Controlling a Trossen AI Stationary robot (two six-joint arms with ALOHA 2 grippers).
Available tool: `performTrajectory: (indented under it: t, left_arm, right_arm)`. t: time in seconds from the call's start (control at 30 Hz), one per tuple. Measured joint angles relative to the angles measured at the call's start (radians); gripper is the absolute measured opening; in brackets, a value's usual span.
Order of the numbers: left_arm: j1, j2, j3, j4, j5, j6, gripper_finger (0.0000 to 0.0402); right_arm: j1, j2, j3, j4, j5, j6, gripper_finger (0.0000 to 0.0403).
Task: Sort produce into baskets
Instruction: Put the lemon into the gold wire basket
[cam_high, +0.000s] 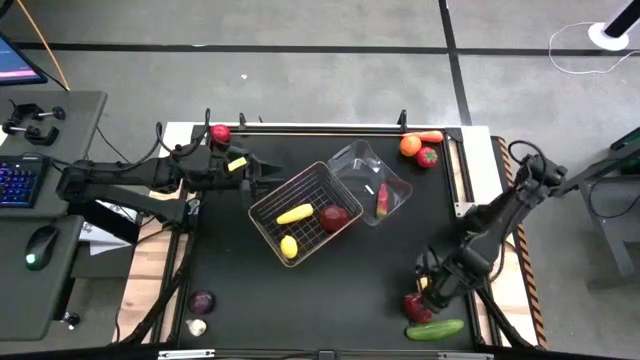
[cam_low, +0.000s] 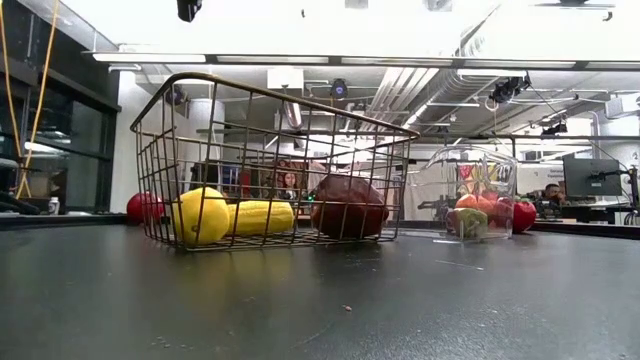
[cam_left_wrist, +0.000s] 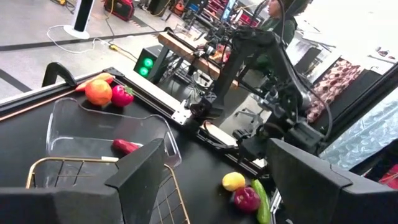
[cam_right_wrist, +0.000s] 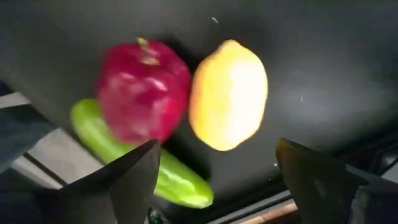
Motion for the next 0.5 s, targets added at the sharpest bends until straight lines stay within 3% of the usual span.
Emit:
performTrajectory:
  t: [0.5]
  left_arm:
    - [0.012,0.000,0.000,-0.001,0.000,-0.009,0.0271]
  right_arm:
    - [0.012,0.106,-0.056,0.052,0.016,-0.089,0.0312]
